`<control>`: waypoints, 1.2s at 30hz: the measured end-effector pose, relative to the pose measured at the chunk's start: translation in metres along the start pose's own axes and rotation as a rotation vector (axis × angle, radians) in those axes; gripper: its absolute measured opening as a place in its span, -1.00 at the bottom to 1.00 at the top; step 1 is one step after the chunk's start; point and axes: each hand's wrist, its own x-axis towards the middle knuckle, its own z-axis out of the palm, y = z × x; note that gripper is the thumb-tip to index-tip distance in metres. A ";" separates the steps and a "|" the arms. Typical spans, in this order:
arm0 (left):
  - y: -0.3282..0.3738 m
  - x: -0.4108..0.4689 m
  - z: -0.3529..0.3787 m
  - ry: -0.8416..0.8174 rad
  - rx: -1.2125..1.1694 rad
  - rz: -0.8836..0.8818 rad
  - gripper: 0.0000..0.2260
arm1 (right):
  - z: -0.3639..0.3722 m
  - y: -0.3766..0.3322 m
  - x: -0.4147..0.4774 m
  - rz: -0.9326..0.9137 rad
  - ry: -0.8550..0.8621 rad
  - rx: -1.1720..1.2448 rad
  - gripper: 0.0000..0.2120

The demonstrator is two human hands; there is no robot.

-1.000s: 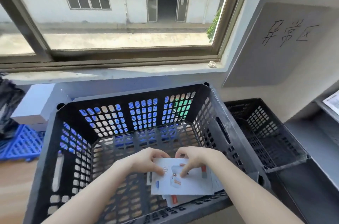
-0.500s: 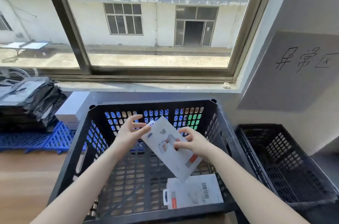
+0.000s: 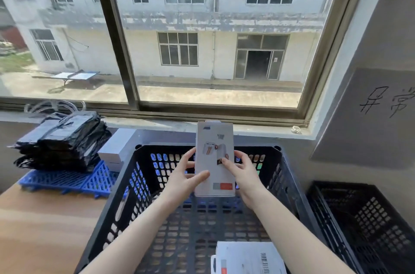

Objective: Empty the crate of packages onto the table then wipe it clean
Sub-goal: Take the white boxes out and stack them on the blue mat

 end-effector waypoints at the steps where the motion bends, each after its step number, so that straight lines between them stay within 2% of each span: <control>1: 0.004 0.004 -0.004 0.007 -0.001 0.001 -0.43 | 0.004 -0.003 0.001 -0.009 -0.011 -0.003 -0.64; 7: 0.022 0.037 -0.050 -0.016 0.020 0.056 -0.43 | 0.040 -0.021 0.016 -0.144 -0.023 -0.070 -0.47; 13: 0.025 0.080 -0.104 0.018 0.119 0.167 -0.48 | 0.095 -0.032 0.041 -0.261 0.087 -0.107 -0.41; 17: 0.013 0.106 -0.146 -0.105 0.194 0.228 -0.30 | 0.140 -0.033 0.060 -0.249 0.205 -0.088 -0.43; 23: -0.004 0.126 -0.199 -0.351 0.224 0.222 0.01 | 0.188 -0.029 0.070 -0.261 0.310 -0.087 -0.49; 36: -0.009 0.107 -0.221 -0.284 0.199 0.260 -0.09 | 0.214 -0.015 0.061 -0.251 0.331 -0.121 -0.49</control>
